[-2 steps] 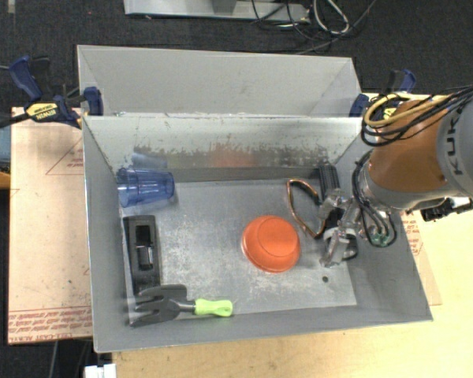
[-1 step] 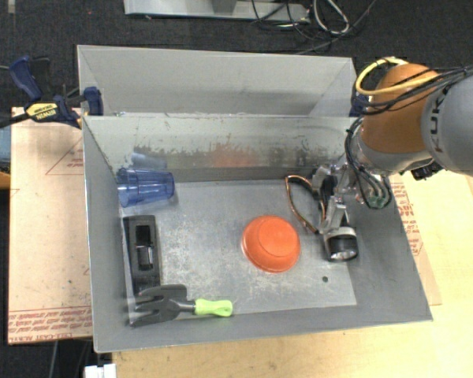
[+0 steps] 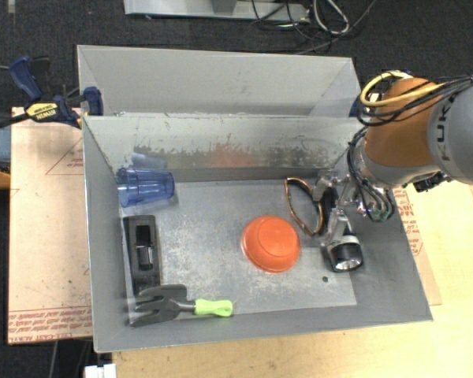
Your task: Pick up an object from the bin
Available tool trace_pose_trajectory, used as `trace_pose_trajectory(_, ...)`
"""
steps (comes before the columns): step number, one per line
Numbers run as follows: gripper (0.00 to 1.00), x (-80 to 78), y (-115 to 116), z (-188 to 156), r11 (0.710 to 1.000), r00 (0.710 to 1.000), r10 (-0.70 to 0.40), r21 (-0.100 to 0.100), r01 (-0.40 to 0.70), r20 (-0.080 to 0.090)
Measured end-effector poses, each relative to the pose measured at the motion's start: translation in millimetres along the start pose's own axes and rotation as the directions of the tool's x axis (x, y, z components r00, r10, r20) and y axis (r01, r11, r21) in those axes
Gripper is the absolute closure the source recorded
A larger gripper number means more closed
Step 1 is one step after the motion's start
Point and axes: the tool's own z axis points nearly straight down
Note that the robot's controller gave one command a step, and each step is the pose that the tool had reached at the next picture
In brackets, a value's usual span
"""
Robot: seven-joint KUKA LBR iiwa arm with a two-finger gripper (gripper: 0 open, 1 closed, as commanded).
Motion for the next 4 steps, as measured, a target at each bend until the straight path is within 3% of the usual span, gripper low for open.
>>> trace_pose_trajectory(1,1.0,-33.9,45.4,20.6,0.772,0.772,-0.636,0.013,0.636,0.008)
trace_pose_trajectory(3,1.0,-33.6,45.5,16.8,0.774,0.774,-0.633,0.012,0.633,0.01)
trace_pose_trajectory(4,1.0,-31.7,46.5,-7.8,0.774,0.774,-0.633,0.006,0.633,0.005)
